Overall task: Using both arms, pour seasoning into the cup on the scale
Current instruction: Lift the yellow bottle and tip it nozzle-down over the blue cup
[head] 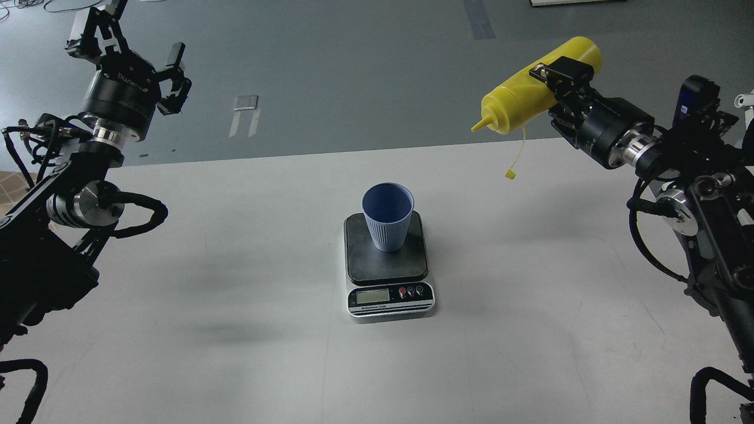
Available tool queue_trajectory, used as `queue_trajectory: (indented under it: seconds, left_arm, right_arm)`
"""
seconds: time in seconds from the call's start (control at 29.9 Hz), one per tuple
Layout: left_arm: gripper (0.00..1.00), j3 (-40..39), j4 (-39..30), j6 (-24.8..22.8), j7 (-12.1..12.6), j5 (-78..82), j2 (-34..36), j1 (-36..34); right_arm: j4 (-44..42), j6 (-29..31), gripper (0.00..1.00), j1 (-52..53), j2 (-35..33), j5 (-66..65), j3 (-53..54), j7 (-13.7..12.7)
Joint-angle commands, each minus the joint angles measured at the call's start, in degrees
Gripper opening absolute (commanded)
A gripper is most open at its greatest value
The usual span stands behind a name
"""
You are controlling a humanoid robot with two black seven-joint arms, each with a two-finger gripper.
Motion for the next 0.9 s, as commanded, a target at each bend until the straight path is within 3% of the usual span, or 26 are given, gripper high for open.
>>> queue_trajectory:
  seconds: [0.0,0.37,0.87]
  left_arm:
    - [0.98,0.0,0.0,0.1,0.0,0.0,-0.2,0.0]
    - [0.98,-0.2,0.0,0.0,0.0,0.0,0.2,0.0]
    - [0.98,-0.4,0.0,0.0,0.0,0.0,0.2,0.0]
  right_arm:
    - [3.9,0.0,0.34,0.5,0.0,-9.8,-6.1,0.0]
    - [13.6,-0.2,0.36,0.4,-0.3,-32.0,-17.1,0.0]
    - [14.5,-0.8,0.36,1.4,4.4,-40.9,-21.2,0.1]
